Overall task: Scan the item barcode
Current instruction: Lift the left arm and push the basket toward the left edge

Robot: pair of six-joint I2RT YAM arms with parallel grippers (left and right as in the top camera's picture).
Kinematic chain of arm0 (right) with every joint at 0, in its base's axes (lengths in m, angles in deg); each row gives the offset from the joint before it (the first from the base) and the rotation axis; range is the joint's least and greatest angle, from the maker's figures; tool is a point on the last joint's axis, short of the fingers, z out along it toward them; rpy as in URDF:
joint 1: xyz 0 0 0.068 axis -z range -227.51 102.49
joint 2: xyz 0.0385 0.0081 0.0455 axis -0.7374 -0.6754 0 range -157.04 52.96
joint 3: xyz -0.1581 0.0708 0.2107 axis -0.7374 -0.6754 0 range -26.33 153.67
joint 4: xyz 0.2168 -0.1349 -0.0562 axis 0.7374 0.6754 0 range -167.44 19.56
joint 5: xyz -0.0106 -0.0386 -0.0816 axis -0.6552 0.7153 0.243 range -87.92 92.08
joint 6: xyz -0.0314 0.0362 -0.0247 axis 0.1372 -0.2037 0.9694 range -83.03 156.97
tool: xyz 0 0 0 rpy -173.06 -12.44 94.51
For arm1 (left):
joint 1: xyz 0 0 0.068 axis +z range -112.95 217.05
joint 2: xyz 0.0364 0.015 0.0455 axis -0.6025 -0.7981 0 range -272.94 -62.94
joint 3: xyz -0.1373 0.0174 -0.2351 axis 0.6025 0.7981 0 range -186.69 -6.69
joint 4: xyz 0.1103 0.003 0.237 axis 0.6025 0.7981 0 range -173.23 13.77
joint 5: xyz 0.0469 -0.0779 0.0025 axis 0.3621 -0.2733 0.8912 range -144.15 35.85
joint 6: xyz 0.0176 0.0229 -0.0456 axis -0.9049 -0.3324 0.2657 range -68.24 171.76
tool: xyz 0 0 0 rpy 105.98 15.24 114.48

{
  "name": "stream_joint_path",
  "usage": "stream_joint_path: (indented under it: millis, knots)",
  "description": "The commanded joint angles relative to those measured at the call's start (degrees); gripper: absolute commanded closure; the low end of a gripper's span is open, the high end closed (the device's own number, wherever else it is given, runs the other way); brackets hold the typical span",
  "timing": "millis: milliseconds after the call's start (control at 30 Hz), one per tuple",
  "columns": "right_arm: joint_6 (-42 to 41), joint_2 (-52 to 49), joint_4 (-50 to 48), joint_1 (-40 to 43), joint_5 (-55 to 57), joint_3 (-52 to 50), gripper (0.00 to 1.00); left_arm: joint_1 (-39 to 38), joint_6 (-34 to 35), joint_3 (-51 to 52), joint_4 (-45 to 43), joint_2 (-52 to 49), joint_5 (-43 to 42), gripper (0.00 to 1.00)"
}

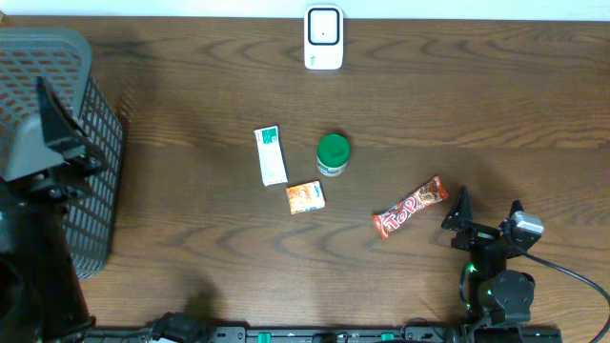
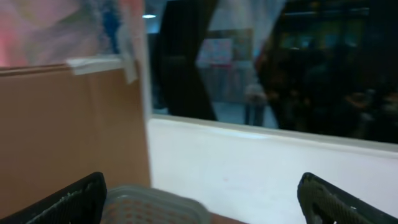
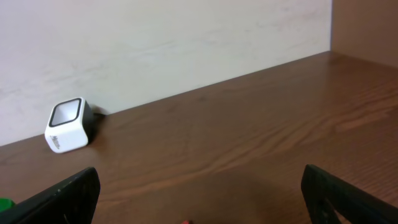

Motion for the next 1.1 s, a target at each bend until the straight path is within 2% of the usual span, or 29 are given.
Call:
stream_joint_path:
  millis: [0, 267, 600, 767, 1067]
  knots:
    - [0.7, 0.2, 0.1, -0.4, 0.1, -0.1, 0.01, 5.0, 2.8, 2.1, -1.1, 0.5, -1.3, 0.02]
    - [0.7, 0.2, 0.1, -0.4, 0.1, -0.1, 0.01, 12.8, 2.8, 6.1, -1.2, 5.9, -15.1, 0.02]
    - [0.7, 0.2, 0.1, -0.4, 0.1, -0.1, 0.01, 15.5, 3.6, 6.2, -2.9, 16.8, -16.0, 0.02]
    - [0.7, 0.2, 0.1, -0.4, 0.1, -0.1, 0.01, 15.5, 3.6, 6.2, -5.4, 18.6, -16.0, 0.02]
    - [0.7, 0.2, 0.1, -0.4, 0.1, -0.1, 0.01, 15.5, 3.6, 6.2, -4.7, 19.8, -16.0, 0.02]
